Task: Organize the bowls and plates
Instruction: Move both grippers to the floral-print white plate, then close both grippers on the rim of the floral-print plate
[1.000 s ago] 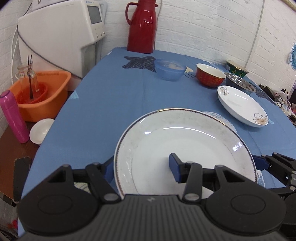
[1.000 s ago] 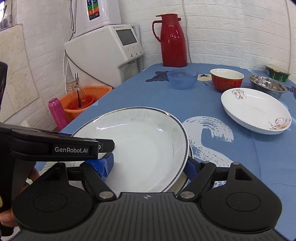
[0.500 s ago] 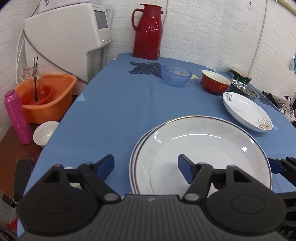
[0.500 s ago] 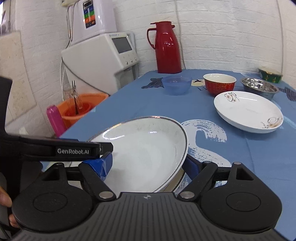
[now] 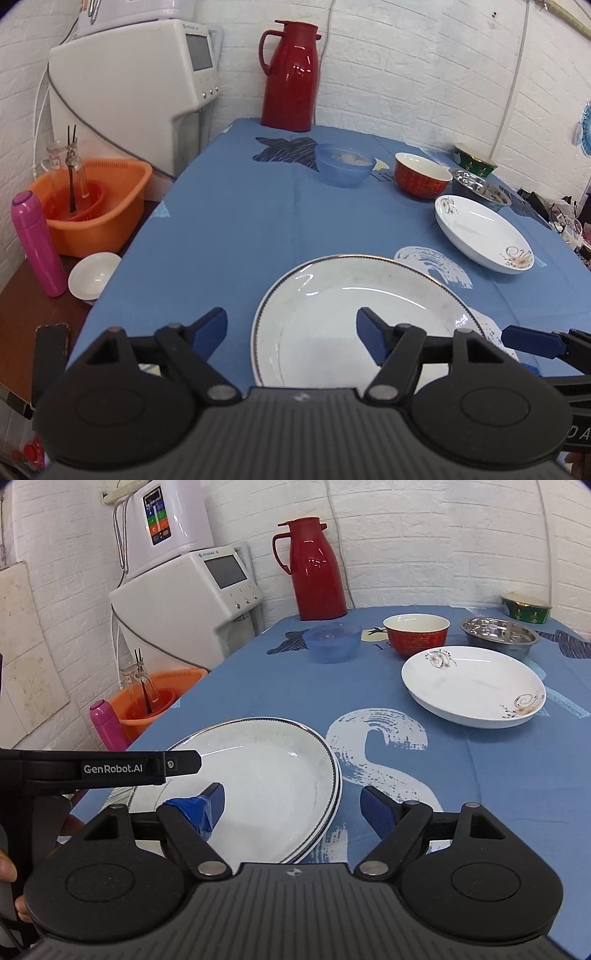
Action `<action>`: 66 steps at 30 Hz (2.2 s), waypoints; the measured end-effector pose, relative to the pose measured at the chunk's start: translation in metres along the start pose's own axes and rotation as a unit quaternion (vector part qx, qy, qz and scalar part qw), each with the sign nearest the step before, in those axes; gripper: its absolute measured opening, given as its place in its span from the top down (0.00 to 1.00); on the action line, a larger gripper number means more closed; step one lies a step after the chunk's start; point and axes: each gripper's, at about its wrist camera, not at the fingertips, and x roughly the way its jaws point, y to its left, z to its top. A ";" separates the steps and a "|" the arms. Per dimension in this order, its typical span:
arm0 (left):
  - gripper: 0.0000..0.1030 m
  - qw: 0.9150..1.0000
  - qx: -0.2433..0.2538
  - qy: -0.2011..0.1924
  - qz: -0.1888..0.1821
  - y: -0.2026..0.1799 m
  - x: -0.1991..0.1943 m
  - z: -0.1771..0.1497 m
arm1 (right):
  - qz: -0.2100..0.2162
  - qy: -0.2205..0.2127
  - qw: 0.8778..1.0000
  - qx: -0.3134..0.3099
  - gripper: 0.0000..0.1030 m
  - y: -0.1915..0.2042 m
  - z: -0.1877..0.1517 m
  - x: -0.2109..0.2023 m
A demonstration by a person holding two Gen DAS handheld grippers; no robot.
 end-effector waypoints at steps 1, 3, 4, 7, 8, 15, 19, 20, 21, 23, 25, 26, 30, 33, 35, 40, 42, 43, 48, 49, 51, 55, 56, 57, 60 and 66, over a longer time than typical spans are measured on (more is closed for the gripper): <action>0.33 1.000 0.003 0.000 0.000 -0.002 -0.001 0.000 | 0.005 0.002 1.000 0.006 0.35 -0.002 0.000 0.000; 0.32 1.000 0.005 0.003 -0.001 -0.006 -0.002 0.001 | 0.008 0.007 1.000 0.019 0.35 -0.007 -0.001 -0.001; 0.32 1.000 0.006 0.004 -0.004 -0.008 -0.002 0.001 | 0.009 0.009 1.000 0.025 0.35 -0.011 -0.002 -0.002; 0.32 1.000 0.005 0.007 -0.015 -0.015 -0.002 0.008 | 0.008 0.010 0.999 0.043 0.35 -0.024 -0.002 -0.007; 0.32 1.000 0.004 0.008 -0.021 -0.017 -0.001 0.011 | 0.004 0.008 0.999 0.050 0.35 -0.031 -0.001 -0.010; 0.32 0.997 0.006 0.041 -0.067 -0.050 0.026 0.049 | -0.068 -0.008 0.993 0.092 0.34 -0.097 0.019 -0.026; 0.32 0.993 0.023 0.065 -0.092 -0.077 0.053 0.077 | -0.120 -0.007 0.987 0.103 0.34 -0.138 0.033 -0.025; 0.32 0.992 0.027 0.071 -0.099 -0.084 0.061 0.083 | -0.121 -0.007 0.987 0.108 0.34 -0.149 0.037 -0.023; 0.32 0.991 0.031 0.077 -0.106 -0.091 0.071 0.091 | -0.121 -0.004 0.986 0.115 0.34 -0.159 0.041 -0.019; 0.32 0.988 0.040 0.090 -0.117 -0.107 0.093 0.104 | -0.121 -0.002 0.984 0.129 0.34 -0.176 0.049 -0.010; 0.32 0.985 0.045 0.109 -0.126 -0.123 0.117 0.115 | -0.121 0.000 0.983 0.137 0.34 -0.190 0.058 0.003; 0.32 0.983 0.043 0.120 -0.129 -0.129 0.128 0.118 | -0.120 -0.001 0.983 0.139 0.34 -0.196 0.063 0.009; 0.32 0.975 0.039 0.171 -0.138 -0.155 0.176 0.127 | -0.126 0.015 0.984 0.125 0.34 -0.210 0.081 0.042; 0.32 0.972 0.050 0.186 -0.131 -0.168 0.199 0.127 | -0.126 0.035 0.985 0.115 0.34 -0.217 0.087 0.061; 0.32 0.972 0.048 0.189 -0.128 -0.171 0.210 0.126 | -0.118 0.040 0.986 0.108 0.34 -0.219 0.088 0.067; 0.33 0.973 0.047 0.186 -0.124 -0.175 0.222 0.126 | -0.110 0.051 0.989 0.082 0.33 -0.215 0.086 0.078; 0.34 0.974 0.045 0.182 -0.123 -0.175 0.223 0.125 | -0.105 0.056 0.991 0.057 0.32 -0.208 0.086 0.081; 0.34 0.975 0.048 0.178 -0.120 -0.176 0.222 0.124 | -0.104 0.055 0.992 0.046 0.32 -0.205 0.085 0.082; 0.61 0.979 0.075 0.163 -0.101 -0.185 0.216 0.119 | -0.102 0.047 0.993 0.034 0.32 -0.194 0.082 0.083; 0.64 0.979 0.078 0.162 -0.095 -0.188 0.214 0.118 | -0.095 0.045 0.994 0.041 0.32 -0.194 0.083 0.083; 0.64 0.979 0.073 0.165 -0.093 -0.188 0.213 0.118 | -0.102 0.047 0.993 0.046 0.32 -0.191 0.084 0.084; 0.64 0.979 0.071 0.170 -0.092 -0.183 0.207 0.116 | -0.104 0.051 0.992 0.057 0.32 -0.185 0.083 0.081; 0.64 0.979 0.071 0.169 -0.094 -0.182 0.203 0.116 | -0.102 0.049 0.992 0.063 0.32 -0.184 0.082 0.077; 0.64 0.979 0.071 0.167 -0.096 -0.181 0.199 0.115 | -0.102 0.045 0.992 0.067 0.32 -0.183 0.082 0.074; 0.65 0.980 0.066 0.158 -0.099 -0.177 0.185 0.115 | -0.105 0.032 0.992 0.055 0.32 -0.171 0.083 0.062; 0.65 0.986 0.071 0.111 -0.097 -0.168 0.136 0.113 | -0.102 -0.009 0.994 0.047 0.32 -0.146 0.081 0.029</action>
